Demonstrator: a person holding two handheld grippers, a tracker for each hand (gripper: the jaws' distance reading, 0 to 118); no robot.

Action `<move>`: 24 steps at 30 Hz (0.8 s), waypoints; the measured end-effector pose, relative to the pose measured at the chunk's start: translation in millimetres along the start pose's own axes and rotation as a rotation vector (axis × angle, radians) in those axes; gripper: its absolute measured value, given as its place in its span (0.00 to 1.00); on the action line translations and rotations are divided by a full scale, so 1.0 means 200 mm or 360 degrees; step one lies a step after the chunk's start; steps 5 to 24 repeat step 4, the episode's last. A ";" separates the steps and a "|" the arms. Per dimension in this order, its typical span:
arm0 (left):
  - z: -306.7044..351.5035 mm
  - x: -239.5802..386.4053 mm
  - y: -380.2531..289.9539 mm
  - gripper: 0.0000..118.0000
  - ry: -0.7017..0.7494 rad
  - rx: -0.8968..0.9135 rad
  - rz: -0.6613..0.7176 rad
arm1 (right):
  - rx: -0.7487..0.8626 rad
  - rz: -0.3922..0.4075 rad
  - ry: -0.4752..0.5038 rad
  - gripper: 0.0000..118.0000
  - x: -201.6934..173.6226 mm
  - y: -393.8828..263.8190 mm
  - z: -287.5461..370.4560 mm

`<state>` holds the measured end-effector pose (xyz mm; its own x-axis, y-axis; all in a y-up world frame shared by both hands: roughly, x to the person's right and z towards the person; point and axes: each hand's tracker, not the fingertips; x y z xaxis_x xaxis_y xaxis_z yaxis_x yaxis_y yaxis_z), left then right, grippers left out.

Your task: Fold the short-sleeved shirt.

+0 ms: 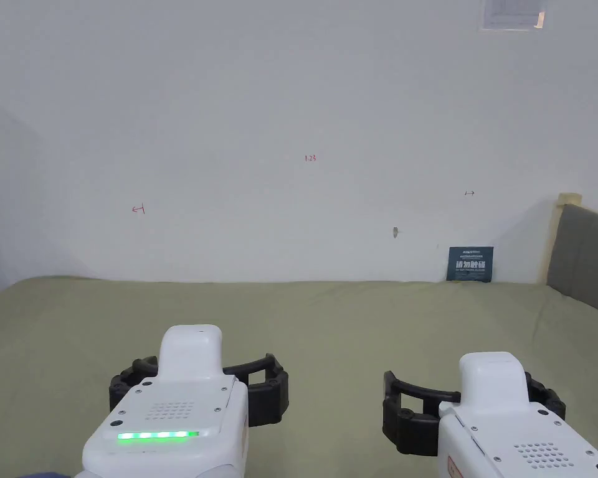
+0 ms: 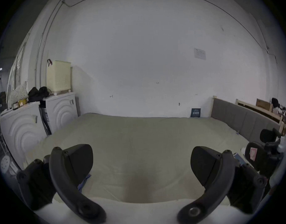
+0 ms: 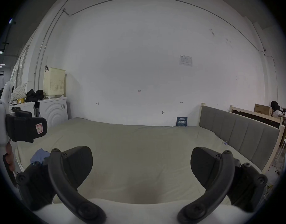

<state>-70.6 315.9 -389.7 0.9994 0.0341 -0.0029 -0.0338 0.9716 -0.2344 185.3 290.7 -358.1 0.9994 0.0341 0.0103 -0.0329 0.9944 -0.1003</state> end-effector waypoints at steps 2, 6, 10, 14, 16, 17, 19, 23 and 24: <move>0.00 0.00 0.01 1.00 -0.0061 -0.0081 -0.0018 | 0.0009 0.0006 -0.0004 1.00 -0.01 0.01 0.00; 0.00 0.02 0.01 1.00 -0.0028 -0.0087 -0.0067 | 0.0010 0.0017 0.0001 1.00 0.00 0.02 0.00; 0.00 0.02 0.01 1.00 -0.0028 -0.0087 -0.0067 | 0.0010 0.0017 0.0001 1.00 0.00 0.02 0.00; 0.00 0.02 0.01 1.00 -0.0028 -0.0087 -0.0067 | 0.0010 0.0017 0.0001 1.00 0.00 0.02 0.00; 0.00 0.02 0.01 1.00 -0.0028 -0.0087 -0.0067 | 0.0010 0.0017 0.0001 1.00 0.00 0.02 0.00; 0.00 0.02 0.01 1.00 -0.0028 -0.0087 -0.0067 | 0.0010 0.0017 0.0001 1.00 0.00 0.02 0.00; 0.00 0.02 0.01 1.00 -0.0028 -0.0087 -0.0067 | 0.0010 0.0017 0.0001 1.00 0.00 0.02 0.00; 0.00 0.02 0.01 1.00 -0.0028 -0.0087 -0.0067 | 0.0010 0.0017 0.0001 1.00 0.00 0.02 0.00; 0.00 0.02 0.01 1.00 -0.0028 -0.0087 -0.0067 | 0.0010 0.0017 0.0001 1.00 0.00 0.02 0.00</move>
